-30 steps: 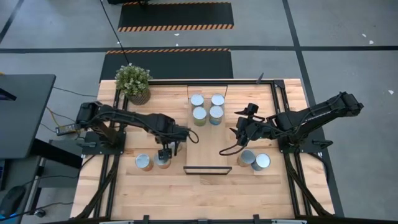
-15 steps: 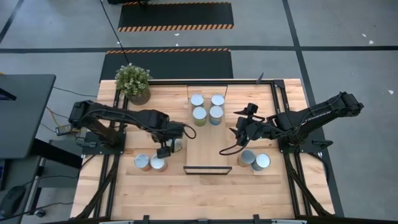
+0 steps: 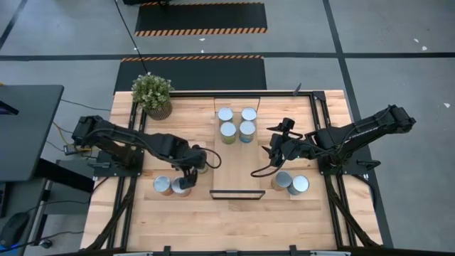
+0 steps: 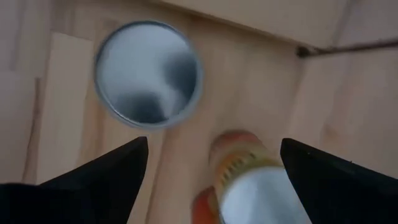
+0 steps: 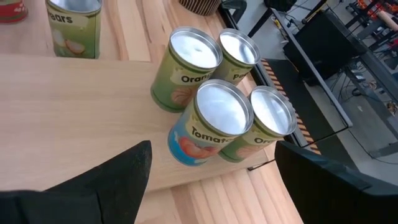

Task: Pick and place cans onto a shelf
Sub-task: Put the canned pears on the shelf

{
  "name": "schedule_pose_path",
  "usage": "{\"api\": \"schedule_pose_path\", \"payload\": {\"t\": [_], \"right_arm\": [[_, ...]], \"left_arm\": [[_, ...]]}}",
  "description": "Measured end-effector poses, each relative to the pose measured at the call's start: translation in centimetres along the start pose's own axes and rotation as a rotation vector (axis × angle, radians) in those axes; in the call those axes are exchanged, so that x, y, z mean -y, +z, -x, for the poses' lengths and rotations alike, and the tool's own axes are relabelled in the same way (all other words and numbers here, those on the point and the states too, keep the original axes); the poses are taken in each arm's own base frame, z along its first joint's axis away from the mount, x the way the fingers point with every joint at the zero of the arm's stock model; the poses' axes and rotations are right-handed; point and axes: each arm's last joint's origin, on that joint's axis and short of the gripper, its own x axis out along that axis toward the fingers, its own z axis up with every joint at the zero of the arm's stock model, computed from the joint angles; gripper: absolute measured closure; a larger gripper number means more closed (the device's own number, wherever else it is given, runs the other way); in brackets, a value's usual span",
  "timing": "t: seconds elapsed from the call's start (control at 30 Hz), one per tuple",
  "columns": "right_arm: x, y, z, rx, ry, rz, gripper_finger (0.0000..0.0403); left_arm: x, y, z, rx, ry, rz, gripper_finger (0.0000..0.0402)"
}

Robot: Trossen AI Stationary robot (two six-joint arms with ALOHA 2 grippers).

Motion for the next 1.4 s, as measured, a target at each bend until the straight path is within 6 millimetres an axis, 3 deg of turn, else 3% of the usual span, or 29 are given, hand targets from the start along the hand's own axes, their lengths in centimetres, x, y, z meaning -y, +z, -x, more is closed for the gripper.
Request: {"api": "schedule_pose_path", "payload": {"t": [0.4,0.87,1.2,1.4], "right_arm": [[0.0,0.1,0.0,0.008,0.006,0.004,0.0054],[0.0,0.2,0.0,0.014,0.007,0.005,0.0054],[0.0,0.2,0.0,0.016,0.009,0.003,0.0054],[0.0,0.2,0.0,0.019,0.01,0.001,0.0054]], "left_arm": [[-2.7,-0.5,-3.3,-0.018,0.045,0.134,0.0028],[-3.0,0.8,-4.8,0.17,0.029,0.004,0.0028],[-3.0,1.2,-6.1,0.144,0.046,-0.035,0.0031],[-3.0,1.3,-6.4,0.138,0.049,-0.054,0.0062]]}}
